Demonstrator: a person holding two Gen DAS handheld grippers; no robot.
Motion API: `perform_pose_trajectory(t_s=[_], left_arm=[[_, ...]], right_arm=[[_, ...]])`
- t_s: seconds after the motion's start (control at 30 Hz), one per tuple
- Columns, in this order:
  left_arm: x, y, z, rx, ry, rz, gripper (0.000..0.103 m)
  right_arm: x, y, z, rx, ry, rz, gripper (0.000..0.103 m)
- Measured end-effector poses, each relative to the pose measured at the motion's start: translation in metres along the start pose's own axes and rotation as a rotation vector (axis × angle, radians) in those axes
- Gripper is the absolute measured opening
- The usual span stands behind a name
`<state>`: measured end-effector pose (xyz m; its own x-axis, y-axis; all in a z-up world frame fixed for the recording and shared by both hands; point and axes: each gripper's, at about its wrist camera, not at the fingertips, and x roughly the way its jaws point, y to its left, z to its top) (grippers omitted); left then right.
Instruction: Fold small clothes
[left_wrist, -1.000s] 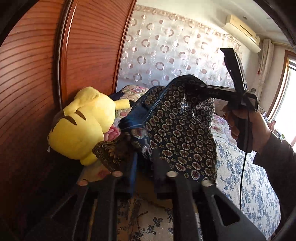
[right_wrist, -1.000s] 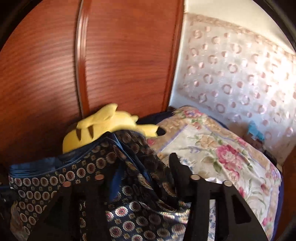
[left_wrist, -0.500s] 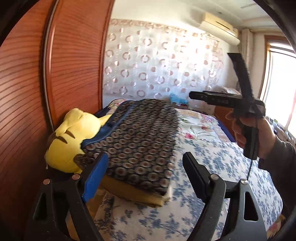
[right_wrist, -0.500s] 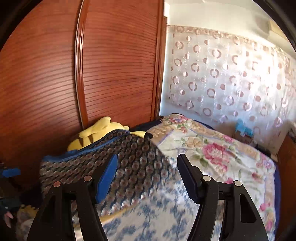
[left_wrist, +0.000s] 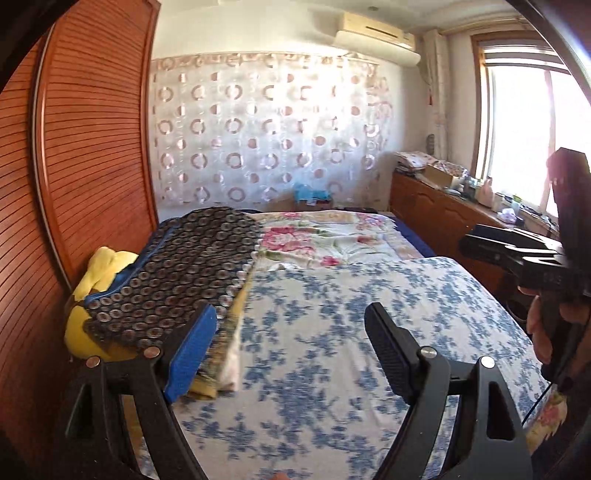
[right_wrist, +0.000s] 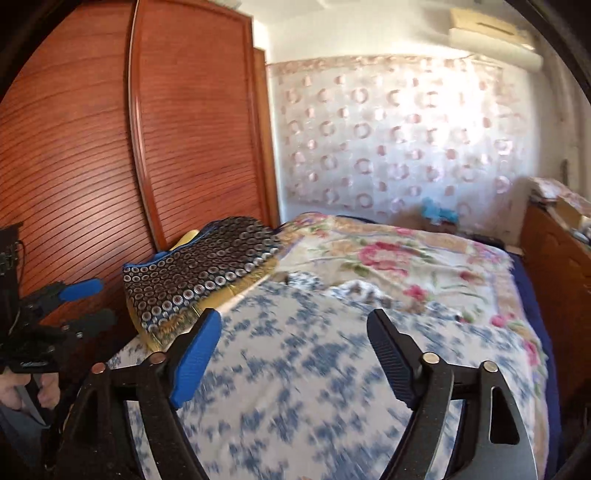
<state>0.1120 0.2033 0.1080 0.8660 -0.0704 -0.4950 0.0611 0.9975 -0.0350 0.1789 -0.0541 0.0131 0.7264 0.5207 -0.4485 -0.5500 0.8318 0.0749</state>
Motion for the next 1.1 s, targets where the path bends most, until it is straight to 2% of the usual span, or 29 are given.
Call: perform_pose_trajectory(t_s=[0.17, 0.37, 0.7, 0.9, 1.1], left_arm=[[-0.014, -0.036, 0.002, 0.03, -0.026, -0.018, 0.083], [-0.031, -0.061, 0.007, 0.041, -0.046, -0.037, 0.083], [-0.057, -0.095, 0.022, 0.069, -0.079, -0.036, 0.084], [-0.07, -0.097, 0.027, 0.054, -0.101, -0.041, 0.102], [-0.081, -0.097, 0.028, 0.048, -0.116, -0.026, 0.102]], right_arm=[[-0.055, -0.001, -0.02, 0.016, -0.041, -0.12, 0.084], [-0.102, 0.002, -0.04, 0.046, -0.07, -0.204, 0.084], [-0.135, 0.03, -0.052, 0.067, -0.106, -0.243, 0.087], [-0.14, 0.044, -0.062, 0.08, -0.132, -0.263, 0.091], [-0.139, 0.05, -0.071, 0.088, -0.152, -0.281, 0.092]])
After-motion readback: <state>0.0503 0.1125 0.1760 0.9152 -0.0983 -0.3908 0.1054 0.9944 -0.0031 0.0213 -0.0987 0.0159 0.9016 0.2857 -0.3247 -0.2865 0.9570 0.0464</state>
